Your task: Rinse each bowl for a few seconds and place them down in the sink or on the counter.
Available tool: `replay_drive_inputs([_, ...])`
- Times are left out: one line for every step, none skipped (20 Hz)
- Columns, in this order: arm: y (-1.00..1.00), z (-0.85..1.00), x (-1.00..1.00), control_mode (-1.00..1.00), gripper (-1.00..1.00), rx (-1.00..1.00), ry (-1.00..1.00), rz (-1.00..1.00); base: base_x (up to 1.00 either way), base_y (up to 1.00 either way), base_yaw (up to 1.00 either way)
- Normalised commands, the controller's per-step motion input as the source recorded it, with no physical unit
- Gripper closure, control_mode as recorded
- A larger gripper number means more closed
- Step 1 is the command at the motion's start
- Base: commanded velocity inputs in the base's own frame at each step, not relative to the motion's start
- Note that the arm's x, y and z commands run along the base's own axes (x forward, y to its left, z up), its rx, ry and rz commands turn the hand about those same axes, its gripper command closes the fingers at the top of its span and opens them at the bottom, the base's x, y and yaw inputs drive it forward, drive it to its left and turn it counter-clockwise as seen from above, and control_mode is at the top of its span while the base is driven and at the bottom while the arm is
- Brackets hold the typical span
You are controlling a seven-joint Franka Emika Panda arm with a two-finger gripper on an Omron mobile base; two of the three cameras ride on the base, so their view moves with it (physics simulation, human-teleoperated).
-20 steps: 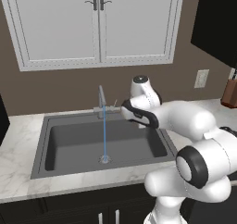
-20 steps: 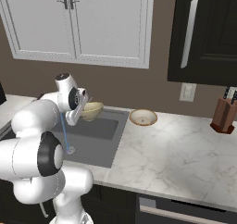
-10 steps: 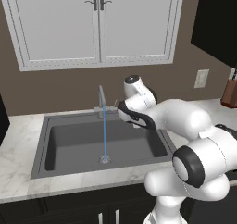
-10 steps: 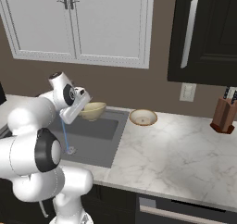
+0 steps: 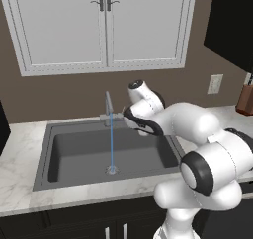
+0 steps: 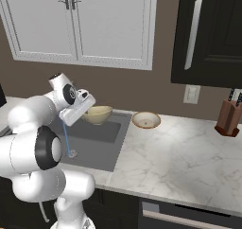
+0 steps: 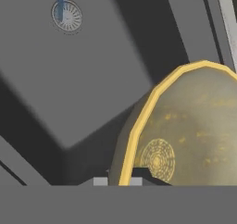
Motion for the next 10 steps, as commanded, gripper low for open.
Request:
replay_drive_inputs([-0.39,0.00,0.00,-1.00,1.00,0.00,0.00,-0.11,0.00,0.00,0.00])
replay_drive_inputs([-0.40,0.00,0.00,-1.00,1.00,0.00,0.00,-0.10,0.00,0.00,0.00])
replay_drive_inputs([-0.41,0.00,0.00,-1.00,1.00,0.00,0.00,-0.09,0.00,0.00,0.00])
replay_drive_inputs([-0.40,0.00,0.00,-1.00,1.00,0.00,0.00,-0.08,0.00,0.00,0.00])
replay_drive_inputs([-0.41,0.01,0.00,-1.00,1.00,0.00,0.00,-0.07,0.00,0.00,0.00])
replay_drive_inputs([-0.38,0.00,0.00,-1.00,1.00,0.01,0.00,-0.07,0.00,0.00,0.00])
replay_drive_inputs([-0.36,0.00,0.00,-1.00,1.00,0.01,0.00,-0.05,0.00,0.00,0.00])
replay_drive_inputs([-0.32,0.00,0.00,-1.00,1.00,0.01,0.00,-0.04,0.00,0.00,0.00])
replay_drive_inputs([-0.31,0.00,0.00,-1.00,1.00,0.01,0.00,-0.03,0.00,0.00,0.00])
replay_drive_inputs([-0.32,0.00,0.00,-1.00,1.00,0.01,0.00,-0.03,0.00,0.00,0.00])
